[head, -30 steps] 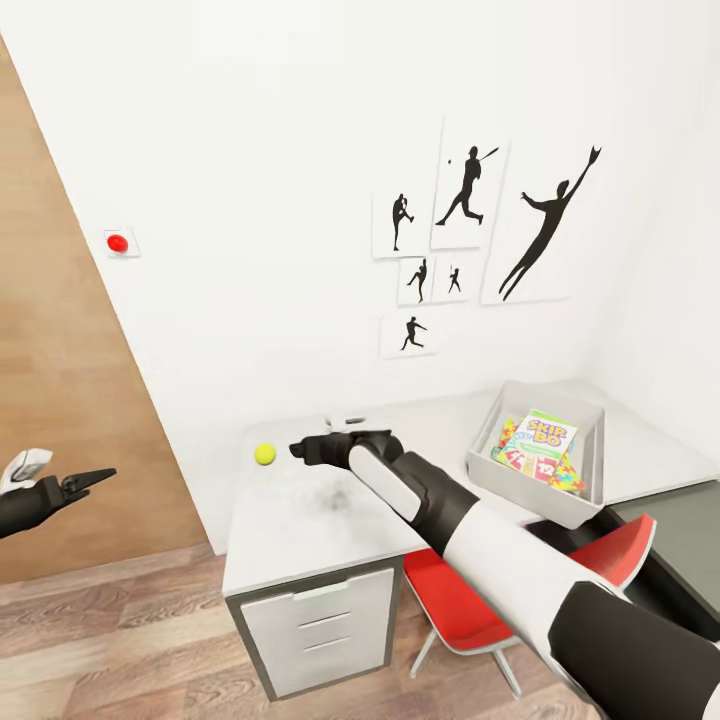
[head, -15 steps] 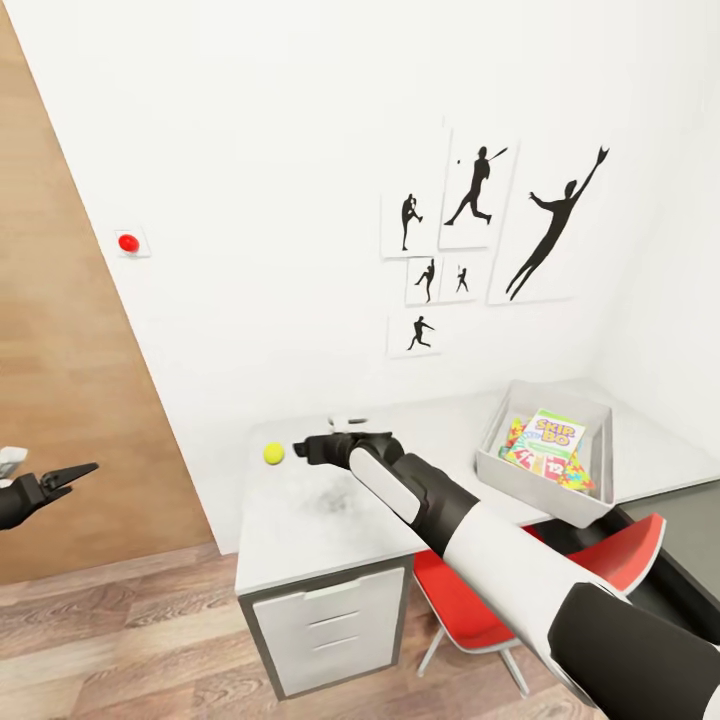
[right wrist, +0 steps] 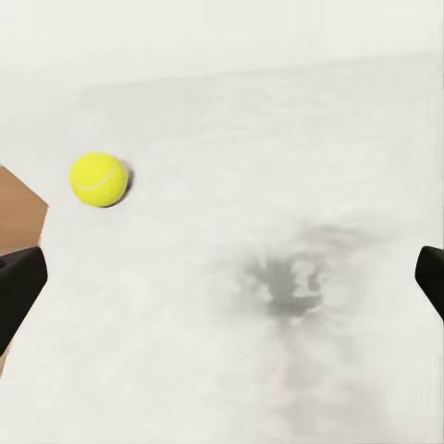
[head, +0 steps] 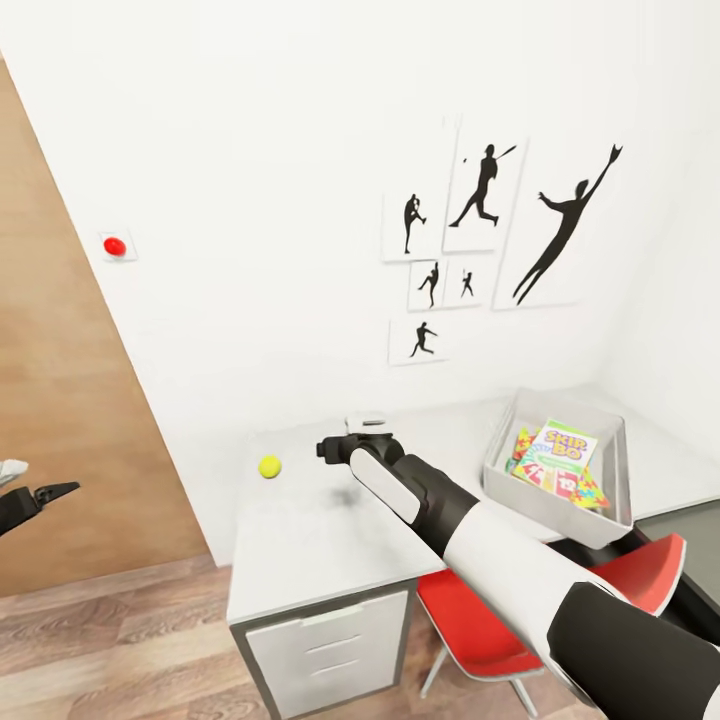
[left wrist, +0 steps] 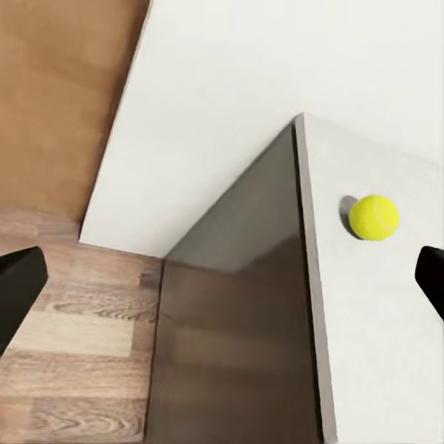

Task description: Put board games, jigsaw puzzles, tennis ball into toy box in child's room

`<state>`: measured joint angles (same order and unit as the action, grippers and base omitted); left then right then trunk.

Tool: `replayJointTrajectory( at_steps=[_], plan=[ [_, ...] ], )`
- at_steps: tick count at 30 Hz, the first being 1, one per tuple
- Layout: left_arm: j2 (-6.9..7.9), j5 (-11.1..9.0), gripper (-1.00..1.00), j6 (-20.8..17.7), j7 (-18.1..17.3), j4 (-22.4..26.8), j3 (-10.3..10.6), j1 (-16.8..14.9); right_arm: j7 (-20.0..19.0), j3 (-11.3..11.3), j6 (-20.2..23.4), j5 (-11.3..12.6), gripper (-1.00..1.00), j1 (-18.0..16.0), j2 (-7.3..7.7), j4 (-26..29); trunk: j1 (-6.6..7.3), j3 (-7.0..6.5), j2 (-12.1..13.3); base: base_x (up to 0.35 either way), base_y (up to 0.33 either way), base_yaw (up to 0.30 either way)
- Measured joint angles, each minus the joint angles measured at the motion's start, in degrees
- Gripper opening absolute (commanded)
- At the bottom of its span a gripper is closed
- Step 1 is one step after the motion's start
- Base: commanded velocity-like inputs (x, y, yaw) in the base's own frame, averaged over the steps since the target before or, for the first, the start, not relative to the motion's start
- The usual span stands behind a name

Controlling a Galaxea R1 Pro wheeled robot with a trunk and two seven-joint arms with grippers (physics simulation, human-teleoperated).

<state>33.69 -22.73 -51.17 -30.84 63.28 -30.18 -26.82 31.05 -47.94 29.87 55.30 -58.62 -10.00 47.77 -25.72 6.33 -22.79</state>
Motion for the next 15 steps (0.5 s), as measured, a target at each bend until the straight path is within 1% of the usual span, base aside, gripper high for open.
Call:
replayJointTrajectory(
  at_steps=[3,7,12,15],
  plan=[
    [-0.02,0.1,1.00,0.2,3.1,0.0,0.1,0.0,0.1,0.0,0.1,0.0,1.00,0.0,0.00,0.1,0.00,0.00,0.0,0.256,0.126,0.000],
    [-0.07,0.2,1.00,0.2,4.4,0.0,0.1,0.0,0.1,0.0,-0.2,-0.1,1.00,0.0,0.00,0.2,-0.01,0.00,0.0,0.185,0.118,0.000],
    [-0.11,0.2,1.00,0.2,4.8,0.0,0.3,0.0,0.1,0.0,-0.5,-0.1,1.00,0.0,0.00,0.1,-0.02,0.00,0.0,0.028,0.021,0.000],
    [-0.14,0.1,1.00,0.2,4.8,0.0,0.3,0.0,0.1,0.0,-0.6,-0.2,1.00,0.0,0.00,0.1,-0.03,0.00,0.0,-0.066,0.014,0.000]
  ],
)
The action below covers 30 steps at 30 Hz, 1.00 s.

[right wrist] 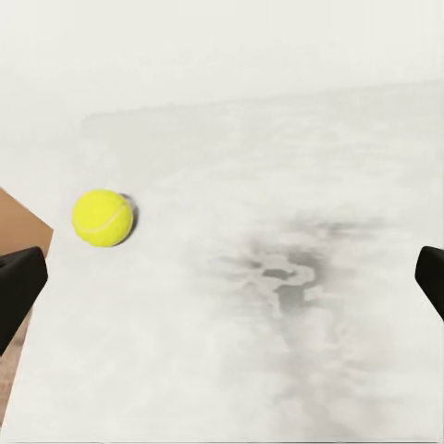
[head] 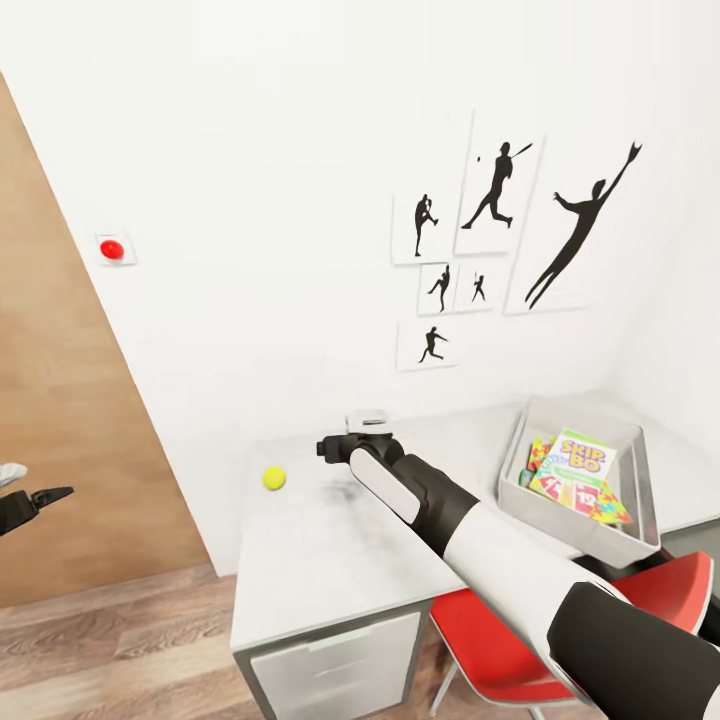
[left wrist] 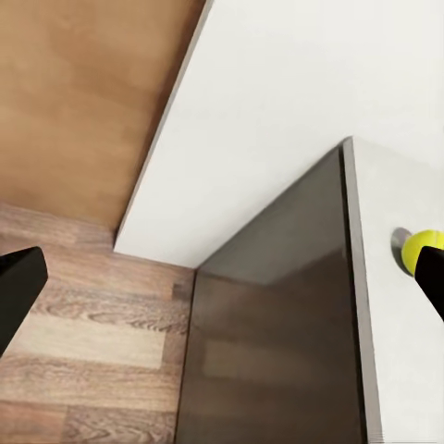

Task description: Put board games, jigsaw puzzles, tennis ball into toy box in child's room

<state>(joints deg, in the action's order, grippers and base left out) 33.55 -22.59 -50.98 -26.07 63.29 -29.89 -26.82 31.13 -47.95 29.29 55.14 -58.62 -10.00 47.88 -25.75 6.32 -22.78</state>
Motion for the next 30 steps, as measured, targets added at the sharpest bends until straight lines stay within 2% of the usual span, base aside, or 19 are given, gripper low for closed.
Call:
replayJointTrajectory(
  at_steps=[2,6,8,23,30],
  plan=[
    [-0.26,0.0,1.00,0.0,0.0,0.0,0.1,0.0,0.0,0.0,0.0,0.0,1.00,0.0,0.00,0.0,-0.01,0.00,0.0,-0.142,0.062,0.000],
    [-1.99,0.1,1.00,0.1,-0.1,0.1,0.2,0.0,0.0,0.0,0.0,0.0,1.00,0.0,0.00,0.0,-0.01,0.00,0.0,-0.204,0.123,0.003],
    [-2.35,0.1,1.00,0.1,-0.2,0.1,0.2,0.0,0.0,0.0,0.0,0.0,1.00,0.0,0.00,0.1,0.00,0.00,0.0,-0.123,0.081,0.094],
    [-3.35,0.0,1.00,0.4,-0.2,0.1,0.2,0.0,0.0,0.0,0.0,0.0,1.00,0.0,0.00,0.0,0.00,0.25,0.0,-0.046,0.039,0.242],
    [-3.39,0.0,1.00,0.5,-0.2,0.1,0.3,0.0,-0.1,0.0,0.0,0.0,1.00,0.0,0.00,-0.1,0.02,0.52,0.0,0.116,0.010,0.241]
  ],
)
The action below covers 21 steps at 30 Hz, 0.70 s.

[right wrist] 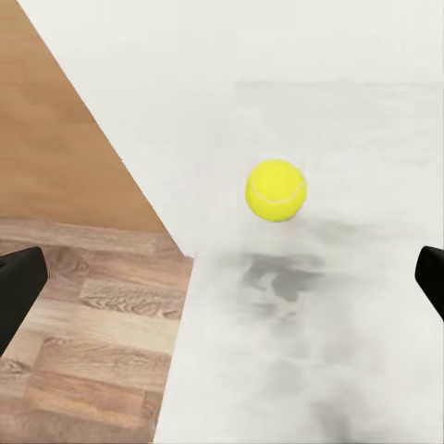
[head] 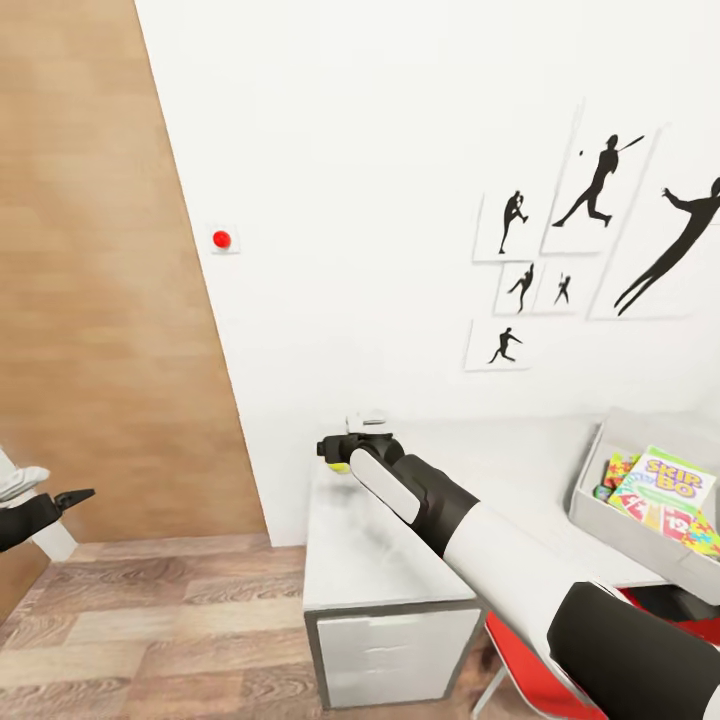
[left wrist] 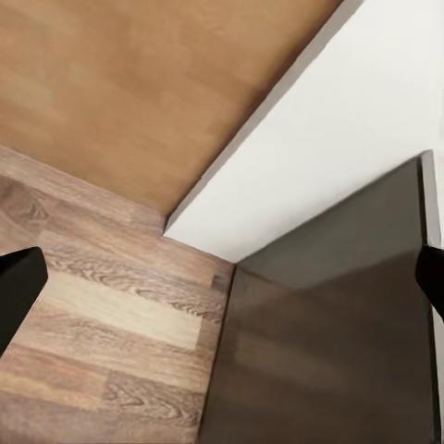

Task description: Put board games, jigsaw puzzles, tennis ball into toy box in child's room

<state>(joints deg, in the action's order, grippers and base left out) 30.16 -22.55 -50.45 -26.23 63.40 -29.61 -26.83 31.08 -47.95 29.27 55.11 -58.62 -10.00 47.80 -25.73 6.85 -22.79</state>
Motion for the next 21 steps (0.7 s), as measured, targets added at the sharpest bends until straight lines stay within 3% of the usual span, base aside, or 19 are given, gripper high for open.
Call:
replayJointTrajectory(
  at_steps=[11,21],
  plan=[
    [-0.01,0.0,1.00,1.4,-0.2,0.1,0.0,0.0,0.0,0.0,-0.3,-0.1,1.00,0.0,0.00,0.0,0.00,0.11,0.0,0.223,0.007,0.031],
    [-0.01,0.0,1.00,1.3,-0.4,0.1,0.0,0.0,0.0,-0.7,-1.3,-0.1,1.00,0.0,0.00,0.0,-0.01,0.11,0.0,0.061,0.204,0.001]
  ],
)
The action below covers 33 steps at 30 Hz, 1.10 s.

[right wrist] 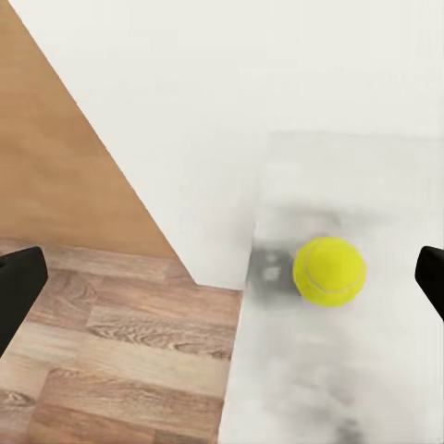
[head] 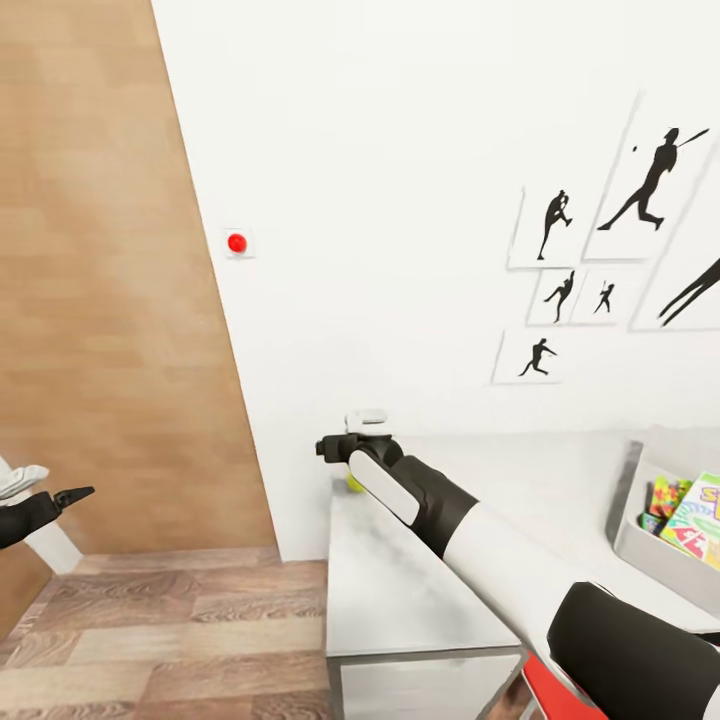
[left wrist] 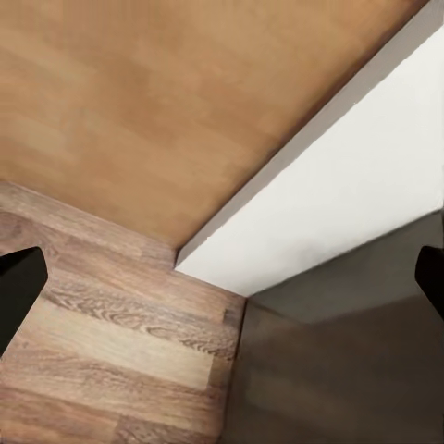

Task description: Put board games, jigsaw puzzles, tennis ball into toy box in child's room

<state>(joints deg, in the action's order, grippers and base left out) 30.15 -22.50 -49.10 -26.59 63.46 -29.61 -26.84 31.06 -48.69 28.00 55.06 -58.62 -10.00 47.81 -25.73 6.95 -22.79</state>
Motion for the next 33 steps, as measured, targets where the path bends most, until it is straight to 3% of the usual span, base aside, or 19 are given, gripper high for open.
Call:
replayJointTrajectory(
  at_steps=[17,33],
  plan=[
    [-0.21,-0.4,1.00,0.0,-0.3,0.3,0.0,0.0,0.1,-1.2,-0.1,-0.2,1.00,0.0,0.00,0.0,-0.01,0.37,0.0,0.023,0.084,0.125],
    [-3.11,-0.3,1.00,0.0,-0.3,1.0,1.4,0.0,0.3,-0.6,-0.1,0.0,1.00,0.0,0.00,-2.8,-0.01,1.71,0.0,0.000,0.001,-0.030]
  ],
)
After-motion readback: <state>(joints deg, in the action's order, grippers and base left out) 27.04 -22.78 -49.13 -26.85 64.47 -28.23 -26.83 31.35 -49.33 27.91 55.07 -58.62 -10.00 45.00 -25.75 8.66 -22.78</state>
